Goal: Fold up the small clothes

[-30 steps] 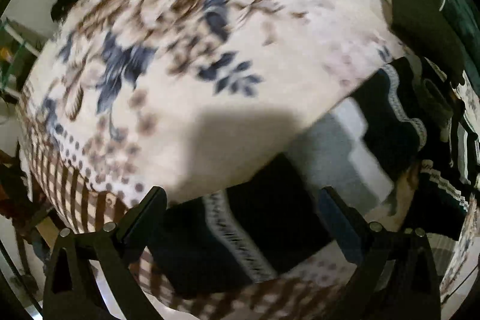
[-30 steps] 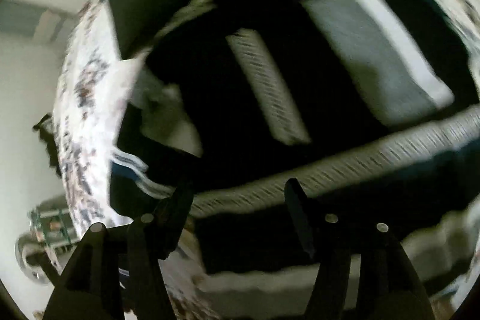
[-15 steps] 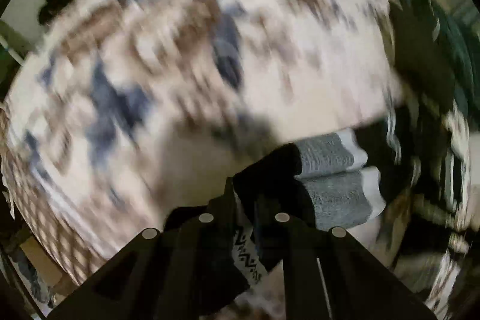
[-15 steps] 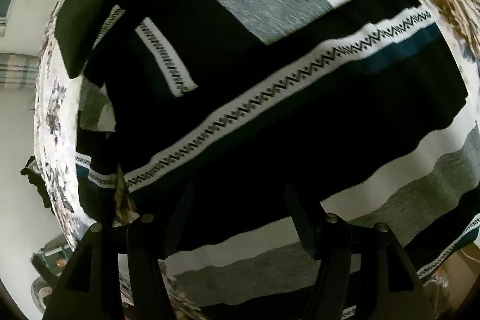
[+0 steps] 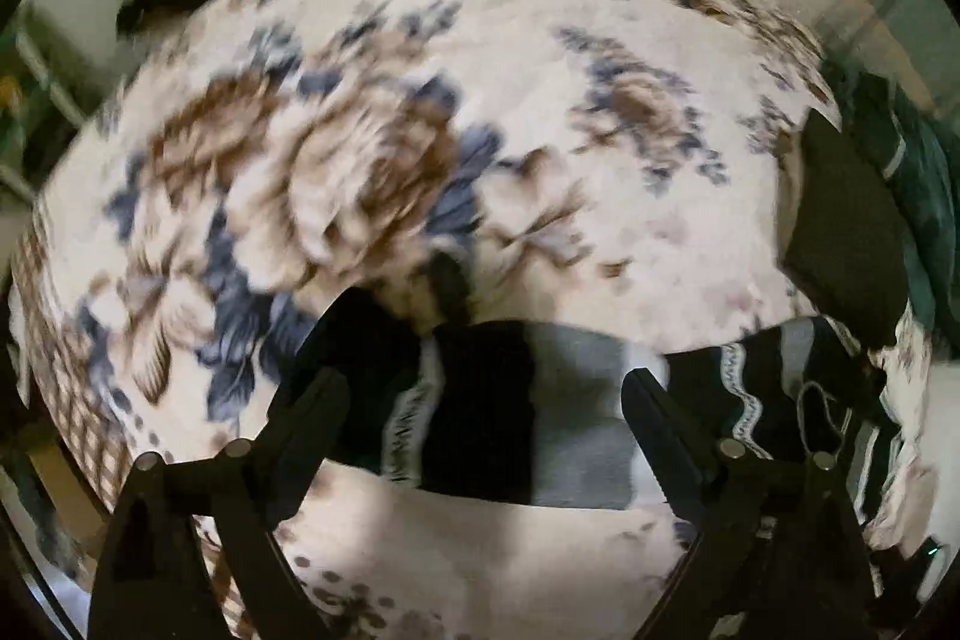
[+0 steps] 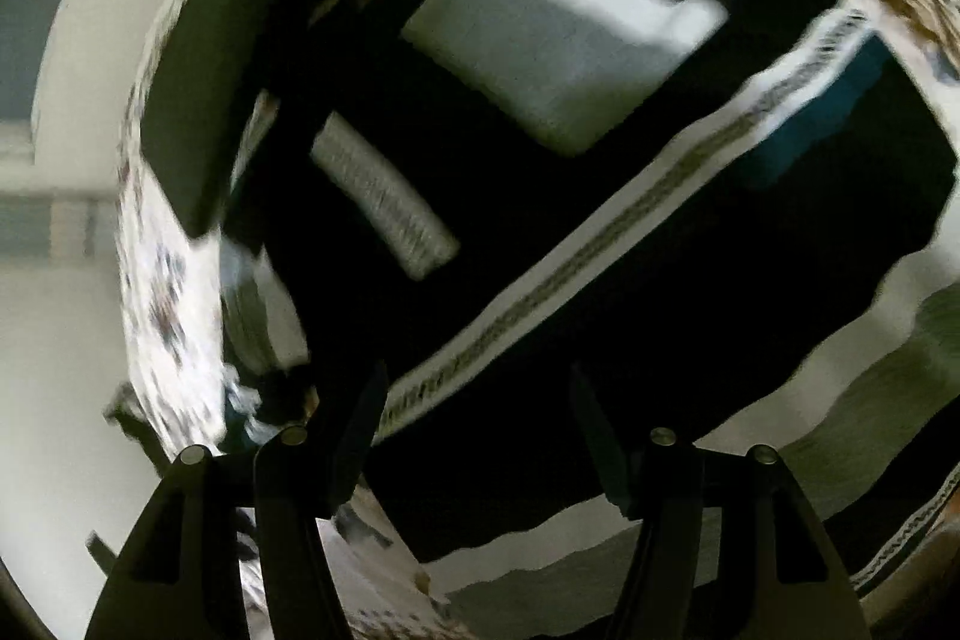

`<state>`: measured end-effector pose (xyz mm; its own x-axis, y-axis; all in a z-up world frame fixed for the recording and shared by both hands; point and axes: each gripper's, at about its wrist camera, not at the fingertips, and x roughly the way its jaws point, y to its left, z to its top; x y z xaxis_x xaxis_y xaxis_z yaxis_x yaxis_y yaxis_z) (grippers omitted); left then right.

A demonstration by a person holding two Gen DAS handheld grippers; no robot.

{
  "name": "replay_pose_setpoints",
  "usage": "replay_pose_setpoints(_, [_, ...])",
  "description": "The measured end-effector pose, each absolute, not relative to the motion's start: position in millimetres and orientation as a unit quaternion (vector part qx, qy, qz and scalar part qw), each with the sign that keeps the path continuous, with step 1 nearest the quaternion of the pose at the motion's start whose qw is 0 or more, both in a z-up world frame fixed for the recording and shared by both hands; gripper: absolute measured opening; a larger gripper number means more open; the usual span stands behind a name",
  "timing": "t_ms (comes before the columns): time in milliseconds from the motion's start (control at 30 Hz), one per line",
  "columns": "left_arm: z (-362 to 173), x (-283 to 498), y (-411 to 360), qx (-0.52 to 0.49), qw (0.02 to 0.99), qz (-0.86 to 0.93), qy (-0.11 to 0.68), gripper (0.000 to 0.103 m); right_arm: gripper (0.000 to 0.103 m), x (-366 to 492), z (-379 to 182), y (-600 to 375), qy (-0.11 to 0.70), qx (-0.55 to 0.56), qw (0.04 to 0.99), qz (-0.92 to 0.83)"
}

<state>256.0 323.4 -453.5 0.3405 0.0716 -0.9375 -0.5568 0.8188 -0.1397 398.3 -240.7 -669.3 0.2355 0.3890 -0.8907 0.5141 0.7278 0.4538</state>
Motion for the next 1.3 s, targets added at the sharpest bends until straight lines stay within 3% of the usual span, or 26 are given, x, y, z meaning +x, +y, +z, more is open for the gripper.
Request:
replay_pose_setpoints(233, [-435.5, 361.0, 169.9, -0.112, 0.816, 0.06, 0.564, 0.093, 0.064, 396.1, -691.5, -378.5, 0.525, 0.518, 0.664, -0.12])
replay_pose_setpoints(267, [-435.3, 379.9, 138.3, -0.105, 0.818, 0.027, 0.565, 0.093, 0.062, 395.4, -697.1, -392.1, 0.509, 0.544, 0.656, -0.122])
replay_pose_setpoints(300, [-435.9, 397.9, 106.3, -0.095, 0.82, -0.003, 0.565, 0.093, 0.052, 394.4, -707.3, -409.1, 0.486, 0.582, 0.641, -0.121])
replay_pose_setpoints(367, [-440.5, 433.8, 37.7, -0.073, 0.817, -0.065, 0.568, 0.093, 0.049, 391.5, -728.1, -437.1, 0.438, 0.655, 0.605, -0.114])
replay_pose_setpoints(567, [-474.2, 516.8, -155.3, 0.001, 0.773, -0.223, 0.594, 0.093, 0.049, 400.8, -778.2, -467.8, 0.354, 0.766, 0.529, -0.091])
replay_pose_setpoints(733, [-512.4, 557.3, -273.2, 0.068, 0.727, -0.294, 0.617, 0.093, 0.048, 410.3, -807.3, -475.5, 0.315, 0.811, 0.486, -0.087])
replay_pose_setpoints(767, [-520.9, 563.1, -296.9, 0.08, 0.717, -0.305, 0.621, 0.093, 0.046, 410.5, -811.2, -476.1, 0.308, 0.816, 0.48, -0.09])
replay_pose_setpoints(833, [-536.2, 569.6, -321.9, 0.096, 0.701, -0.318, 0.631, 0.093, 0.03, 408.1, -817.3, -475.0, 0.308, 0.823, 0.466, -0.099])
replay_pose_setpoints(867, [-544.5, 574.0, -336.4, 0.106, 0.693, -0.322, 0.636, 0.09, 0.027, 405.1, -820.5, -475.1, 0.306, 0.827, 0.461, -0.1])
replay_pose_setpoints(933, [-554.9, 577.4, -354.5, 0.125, 0.689, -0.325, 0.636, 0.068, 0.014, 400.1, -825.1, -471.6, 0.308, 0.829, 0.456, -0.102])
replay_pose_setpoints(967, [-559.1, 579.3, -361.9, 0.132, 0.685, -0.325, 0.638, 0.036, 0.013, 397.4, -825.9, -471.1, 0.302, 0.831, 0.456, -0.1])
replay_pose_setpoints(1000, [-563.9, 580.2, -365.3, 0.133, 0.679, -0.326, 0.644, 0.012, 0.011, 398.5, -825.3, -468.1, 0.302, 0.83, 0.457, -0.103])
replay_pose_setpoints(1067, [-565.0, 582.6, -364.0, 0.124, 0.68, -0.333, 0.642, 0.006, 0.01, 397.3, -821.5, -470.6, 0.304, 0.824, 0.465, -0.109])
replay_pose_setpoints(1300, [-564.4, 616.5, -334.7, 0.058, 0.694, -0.326, 0.64, 0.002, 0.008, 398.5, -808.6, -490.2, 0.323, 0.793, 0.497, -0.14])
